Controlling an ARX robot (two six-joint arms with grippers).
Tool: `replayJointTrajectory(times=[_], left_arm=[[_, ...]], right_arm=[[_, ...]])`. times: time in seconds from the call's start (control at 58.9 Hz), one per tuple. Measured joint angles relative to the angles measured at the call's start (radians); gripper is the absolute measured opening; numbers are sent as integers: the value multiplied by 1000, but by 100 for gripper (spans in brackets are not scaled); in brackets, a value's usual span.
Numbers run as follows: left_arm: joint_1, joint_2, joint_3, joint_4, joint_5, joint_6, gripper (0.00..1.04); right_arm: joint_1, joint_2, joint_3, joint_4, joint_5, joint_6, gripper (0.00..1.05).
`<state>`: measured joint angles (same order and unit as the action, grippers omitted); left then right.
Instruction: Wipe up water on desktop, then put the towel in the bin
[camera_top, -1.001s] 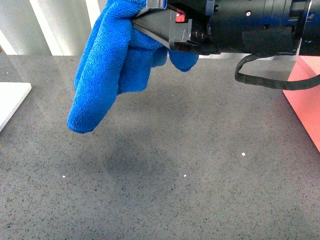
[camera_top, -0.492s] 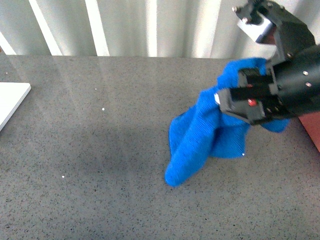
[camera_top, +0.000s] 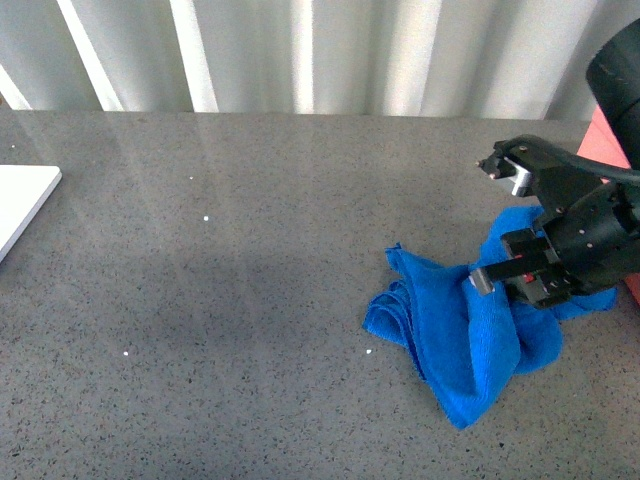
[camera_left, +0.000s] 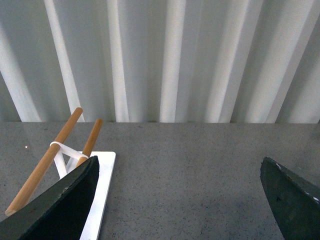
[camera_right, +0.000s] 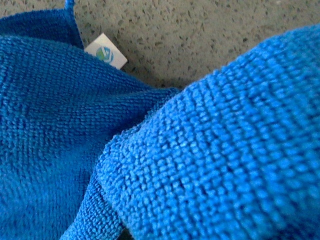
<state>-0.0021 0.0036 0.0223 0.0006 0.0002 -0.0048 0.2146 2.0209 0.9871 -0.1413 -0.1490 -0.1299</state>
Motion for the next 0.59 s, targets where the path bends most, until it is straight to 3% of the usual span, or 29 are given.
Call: replayJointTrajectory(times=[0.221, 0.509, 0.594], left_arm=[[0, 0, 0, 0, 0, 0, 98], [0, 0, 0, 0, 0, 0, 98], [0, 0, 0, 0, 0, 0, 98]], right_arm=[[82, 144, 208, 13, 66, 31, 8], [218, 196, 368, -15, -11, 77, 7], [258, 186, 375, -48, 17, 96, 7]])
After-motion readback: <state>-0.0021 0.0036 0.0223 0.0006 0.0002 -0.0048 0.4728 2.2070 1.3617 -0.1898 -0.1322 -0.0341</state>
